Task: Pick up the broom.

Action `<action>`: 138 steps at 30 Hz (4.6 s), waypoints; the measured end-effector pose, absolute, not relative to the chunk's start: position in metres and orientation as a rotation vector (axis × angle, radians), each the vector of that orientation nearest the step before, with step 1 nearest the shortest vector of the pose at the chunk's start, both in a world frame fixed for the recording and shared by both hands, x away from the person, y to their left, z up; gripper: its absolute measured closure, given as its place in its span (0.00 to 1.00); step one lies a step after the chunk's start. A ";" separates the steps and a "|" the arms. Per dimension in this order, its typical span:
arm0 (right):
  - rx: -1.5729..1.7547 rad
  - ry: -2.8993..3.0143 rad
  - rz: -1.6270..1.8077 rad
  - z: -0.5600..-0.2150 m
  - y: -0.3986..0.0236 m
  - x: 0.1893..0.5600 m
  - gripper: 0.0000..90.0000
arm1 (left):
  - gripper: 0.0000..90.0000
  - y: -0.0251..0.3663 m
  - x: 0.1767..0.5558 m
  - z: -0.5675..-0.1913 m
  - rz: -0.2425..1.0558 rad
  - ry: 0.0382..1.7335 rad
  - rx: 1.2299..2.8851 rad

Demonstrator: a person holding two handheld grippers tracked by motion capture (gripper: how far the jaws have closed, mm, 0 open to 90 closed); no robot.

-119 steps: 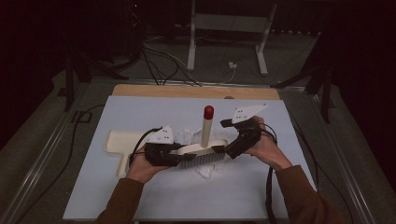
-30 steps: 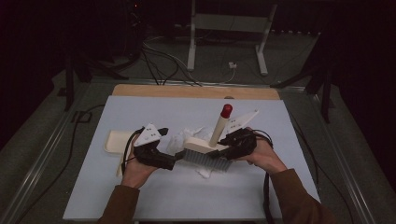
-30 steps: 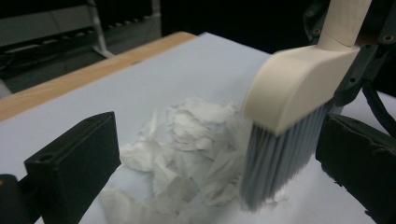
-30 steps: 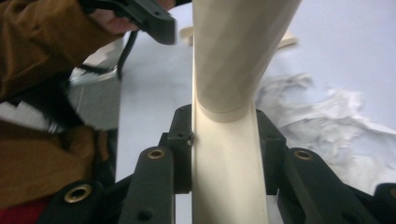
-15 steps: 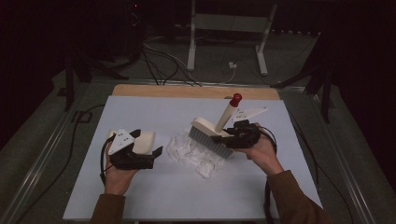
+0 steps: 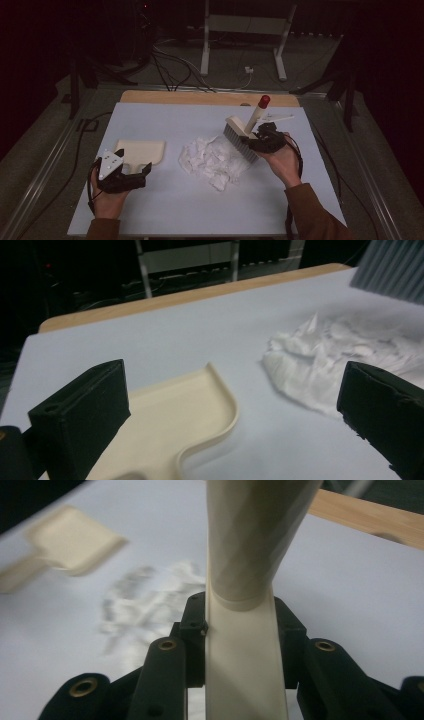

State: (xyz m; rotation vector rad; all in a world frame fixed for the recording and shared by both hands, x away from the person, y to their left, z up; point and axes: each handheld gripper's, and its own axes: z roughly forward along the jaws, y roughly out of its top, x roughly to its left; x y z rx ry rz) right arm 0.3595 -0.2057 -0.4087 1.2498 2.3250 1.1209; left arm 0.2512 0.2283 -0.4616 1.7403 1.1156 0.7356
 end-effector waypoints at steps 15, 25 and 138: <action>1.414 2.135 0.762 -0.440 -0.219 0.371 0.75 | 0.01 0.242 0.244 -0.479 0.762 1.194 1.690; 1.458 2.099 0.652 -0.453 -0.214 0.379 0.75 | 0.01 0.241 0.244 -0.481 0.766 1.197 1.694; 1.561 2.253 1.209 -0.469 -0.027 0.331 0.75 | 0.01 0.231 0.243 -0.482 0.763 1.162 1.756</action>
